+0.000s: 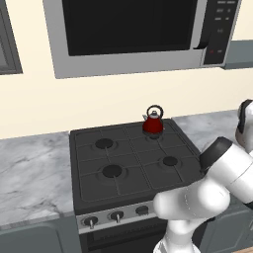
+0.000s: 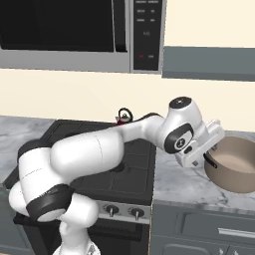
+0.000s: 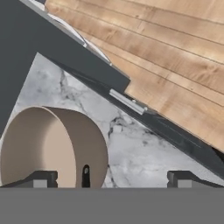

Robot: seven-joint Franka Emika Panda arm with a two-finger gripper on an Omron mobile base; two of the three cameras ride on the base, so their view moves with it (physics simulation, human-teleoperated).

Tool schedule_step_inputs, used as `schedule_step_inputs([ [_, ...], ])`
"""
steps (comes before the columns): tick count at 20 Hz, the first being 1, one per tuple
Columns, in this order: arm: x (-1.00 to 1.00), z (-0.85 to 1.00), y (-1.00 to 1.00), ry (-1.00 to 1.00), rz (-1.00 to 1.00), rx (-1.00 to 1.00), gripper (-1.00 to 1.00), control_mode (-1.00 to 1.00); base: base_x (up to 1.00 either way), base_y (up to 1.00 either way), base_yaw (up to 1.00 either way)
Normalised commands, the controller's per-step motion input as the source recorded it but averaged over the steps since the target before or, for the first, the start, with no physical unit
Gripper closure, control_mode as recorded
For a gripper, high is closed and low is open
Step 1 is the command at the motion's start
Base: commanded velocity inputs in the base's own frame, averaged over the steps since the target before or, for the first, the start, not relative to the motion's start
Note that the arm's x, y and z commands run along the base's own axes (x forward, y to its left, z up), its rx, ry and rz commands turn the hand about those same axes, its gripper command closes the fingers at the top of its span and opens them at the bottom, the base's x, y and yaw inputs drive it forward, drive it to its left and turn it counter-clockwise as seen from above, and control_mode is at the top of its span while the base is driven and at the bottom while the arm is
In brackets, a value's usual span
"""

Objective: Pick the kettle from the cabinet and place it on a stove burner. Then pick the pot from the counter and place it on another stove burner. Finally, turn both burners on.

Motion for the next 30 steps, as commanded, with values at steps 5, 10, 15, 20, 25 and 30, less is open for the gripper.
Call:
schedule_step_inputs([
  [5,0.24,-0.20,0.00,0.00,-0.08,0.01,-1.00,-1.00,0.00,0.00,0.00],
  [10,0.09,-0.12,-0.07,-0.01,-0.06,0.01,-1.00,-1.00,0.00,0.00,0.00],
  [15,0.03,-0.06,-0.17,-0.02,-0.04,0.01,-1.00,-1.00,0.00,0.00,0.00],
  [20,0.07,-0.05,-0.19,0.00,-0.03,0.02,-1.00,-1.00,0.00,0.00,0.00],
  [25,0.05,-0.03,-0.25,-0.02,0.00,0.02,-1.00,-1.00,0.00,0.00,0.00],
  [30,0.08,-0.07,-0.18,-0.01,0.00,0.03,-1.00,-1.00,0.00,0.00,0.00],
])
